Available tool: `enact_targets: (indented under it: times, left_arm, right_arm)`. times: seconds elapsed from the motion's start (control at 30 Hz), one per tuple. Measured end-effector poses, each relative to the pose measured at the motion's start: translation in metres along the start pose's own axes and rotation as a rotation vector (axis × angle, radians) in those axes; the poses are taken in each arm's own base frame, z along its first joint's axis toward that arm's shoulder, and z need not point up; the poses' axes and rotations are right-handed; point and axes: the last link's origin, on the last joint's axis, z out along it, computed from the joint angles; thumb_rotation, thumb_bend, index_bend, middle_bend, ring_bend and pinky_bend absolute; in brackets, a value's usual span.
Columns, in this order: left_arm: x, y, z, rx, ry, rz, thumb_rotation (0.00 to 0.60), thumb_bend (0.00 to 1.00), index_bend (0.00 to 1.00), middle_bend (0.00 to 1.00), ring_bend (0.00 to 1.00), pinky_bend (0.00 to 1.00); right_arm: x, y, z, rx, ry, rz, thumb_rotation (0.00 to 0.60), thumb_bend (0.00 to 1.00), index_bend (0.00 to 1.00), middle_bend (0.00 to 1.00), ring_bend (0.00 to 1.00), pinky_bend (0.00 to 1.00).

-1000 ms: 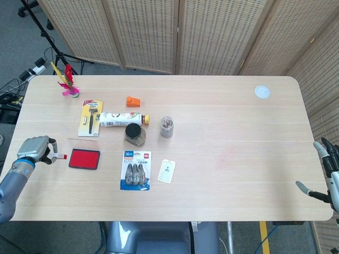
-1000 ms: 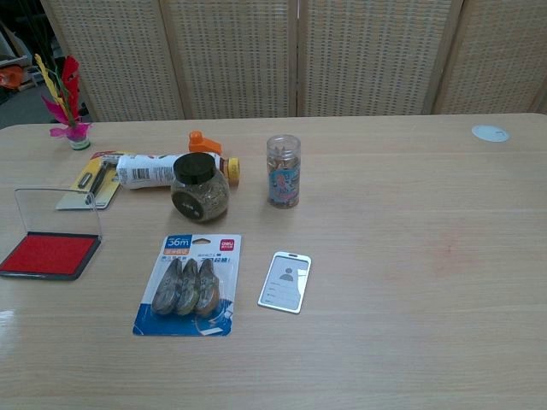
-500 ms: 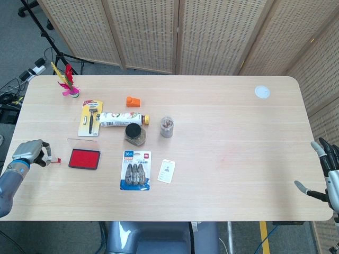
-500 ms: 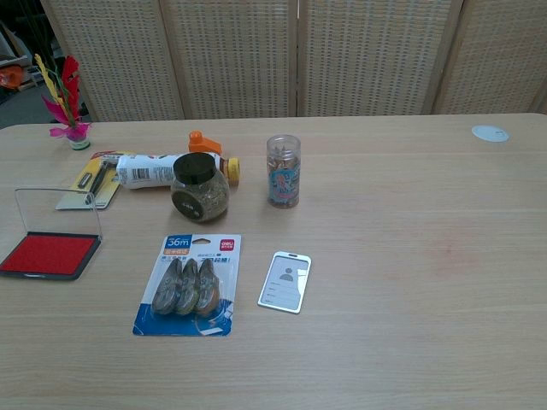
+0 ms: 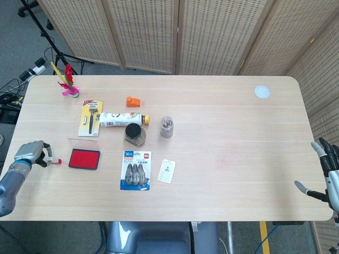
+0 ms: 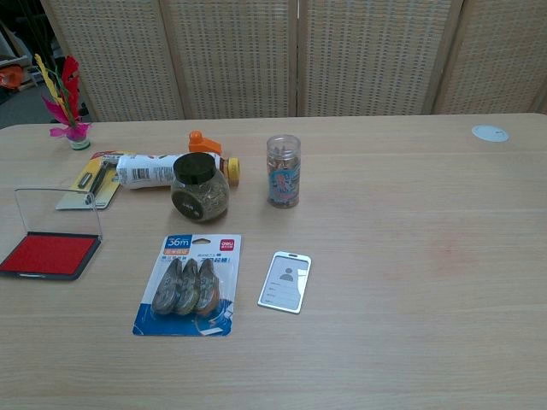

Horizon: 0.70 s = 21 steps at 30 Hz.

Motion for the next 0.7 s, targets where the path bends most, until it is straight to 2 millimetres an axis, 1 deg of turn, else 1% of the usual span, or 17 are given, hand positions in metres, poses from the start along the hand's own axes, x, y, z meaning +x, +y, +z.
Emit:
enact_targets:
  times: [0.17,0.33,0.7]
  left_arm:
    - [-0.0010,-0.0010,-0.0001,0.002,-0.005,0.003,0.600,0.40,0.60,1.00,0.98,0.94]
    - [-0.0013,-0.0006,0.0002,0.002,-0.004,0.007,0.600,0.40,0.55,1.00,0.98,0.94]
    - [-0.0034,0.0032,0.0001,-0.004,-0.014,0.014,0.600,0.39,0.53,0.99,0.98,0.94]
  right_arm:
    - [-0.0001,-0.0005,0.0000,0.003,-0.001,0.000,0.600,0.00,0.00,0.00,0.00,0.00]
    - [0.0006,0.0001,0.0000,0.000,0.002,0.001,0.600,0.00,0.00,0.00,0.00,0.00]
    - [0.0014,0.0001,-0.0003,0.001,0.004,0.004,0.600,0.00,0.00,0.00,0.00,0.00]
